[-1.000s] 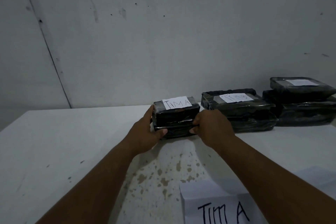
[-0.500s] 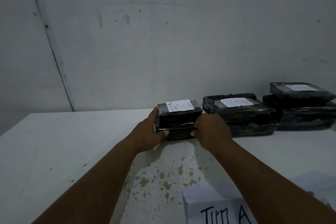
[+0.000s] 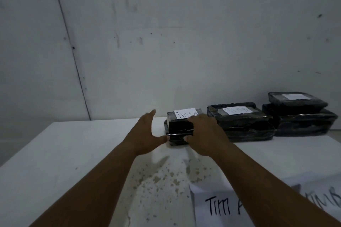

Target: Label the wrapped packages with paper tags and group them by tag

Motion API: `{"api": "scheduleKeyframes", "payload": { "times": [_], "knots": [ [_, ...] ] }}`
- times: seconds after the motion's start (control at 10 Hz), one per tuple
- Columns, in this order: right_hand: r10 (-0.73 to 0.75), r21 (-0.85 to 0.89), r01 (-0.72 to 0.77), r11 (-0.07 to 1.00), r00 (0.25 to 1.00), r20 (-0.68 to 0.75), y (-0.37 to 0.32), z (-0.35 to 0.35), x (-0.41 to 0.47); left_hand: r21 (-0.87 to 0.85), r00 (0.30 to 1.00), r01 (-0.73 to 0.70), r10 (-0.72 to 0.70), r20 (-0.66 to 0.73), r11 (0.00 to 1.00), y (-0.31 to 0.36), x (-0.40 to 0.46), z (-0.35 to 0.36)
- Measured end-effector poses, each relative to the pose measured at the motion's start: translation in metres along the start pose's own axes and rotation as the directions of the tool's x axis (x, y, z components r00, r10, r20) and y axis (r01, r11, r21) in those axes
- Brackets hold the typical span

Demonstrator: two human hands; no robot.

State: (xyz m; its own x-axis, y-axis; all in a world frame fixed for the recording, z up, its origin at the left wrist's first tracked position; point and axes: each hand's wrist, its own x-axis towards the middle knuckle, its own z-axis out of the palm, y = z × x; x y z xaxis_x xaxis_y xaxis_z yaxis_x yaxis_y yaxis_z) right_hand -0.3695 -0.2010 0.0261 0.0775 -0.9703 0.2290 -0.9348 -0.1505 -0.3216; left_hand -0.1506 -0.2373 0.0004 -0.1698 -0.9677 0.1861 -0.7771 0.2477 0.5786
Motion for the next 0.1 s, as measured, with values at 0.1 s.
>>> {"api": "scheduleKeyframes", "payload": {
  "times": [0.1],
  "knots": [
    [-0.065, 0.171, 0.090, 0.981, 0.987, -0.146, -0.0311, -0.0409, -0.0252, 0.082, 0.991, -0.038, 0.048, -0.126, 0.996, 0.0217, -0.0128, -0.0305]
  ]
}}
